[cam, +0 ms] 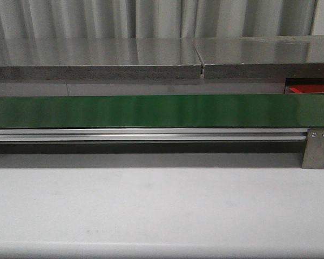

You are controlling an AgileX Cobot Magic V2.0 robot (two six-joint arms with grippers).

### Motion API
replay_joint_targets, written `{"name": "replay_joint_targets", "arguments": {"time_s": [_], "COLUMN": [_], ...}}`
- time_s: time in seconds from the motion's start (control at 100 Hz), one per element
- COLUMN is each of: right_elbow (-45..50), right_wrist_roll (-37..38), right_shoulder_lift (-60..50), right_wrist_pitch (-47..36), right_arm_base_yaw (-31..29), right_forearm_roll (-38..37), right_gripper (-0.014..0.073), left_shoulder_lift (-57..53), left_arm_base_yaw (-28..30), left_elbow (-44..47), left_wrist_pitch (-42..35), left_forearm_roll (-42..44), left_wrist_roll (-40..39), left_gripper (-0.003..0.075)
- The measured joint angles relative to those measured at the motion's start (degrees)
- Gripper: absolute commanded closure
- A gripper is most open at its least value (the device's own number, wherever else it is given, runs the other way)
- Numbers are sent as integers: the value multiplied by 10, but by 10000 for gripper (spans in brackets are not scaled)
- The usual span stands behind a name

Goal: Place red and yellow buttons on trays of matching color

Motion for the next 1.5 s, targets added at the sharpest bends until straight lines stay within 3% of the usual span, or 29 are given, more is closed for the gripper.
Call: {"name": "replay_joint_targets", "arguments": {"time_s": [0.27, 0.34, 0.51, 0.6, 1.11, 1.5], "right_elbow": [0, 0, 0, 0, 0, 35], "right_wrist_roll": [1, 1, 2, 2, 2, -10], "right_shoulder_lift": [24, 26, 32, 34, 24, -83], "right_wrist_pitch": [-15, -15, -16, -17, -21, -21], "right_arm_base_yaw": [0, 0, 0, 0, 0, 6], "right_forearm_roll": [6, 6, 8, 8, 9, 3], "right_gripper": [526, 456, 183, 106, 102, 103], "left_shoulder_lift": [0, 0, 0, 0, 0, 0], "left_arm_base_yaw": [0, 0, 0, 0, 0, 0], "left_elbow": [0, 0, 0, 0, 0, 0], "left_wrist_pitch": [0, 0, 0, 0, 0, -1], "left_forearm_roll": [0, 0, 0, 0, 0, 0], "left_wrist_roll": [0, 0, 0, 0, 0, 0], "left_gripper": [741, 741, 741, 741, 741, 741]}}
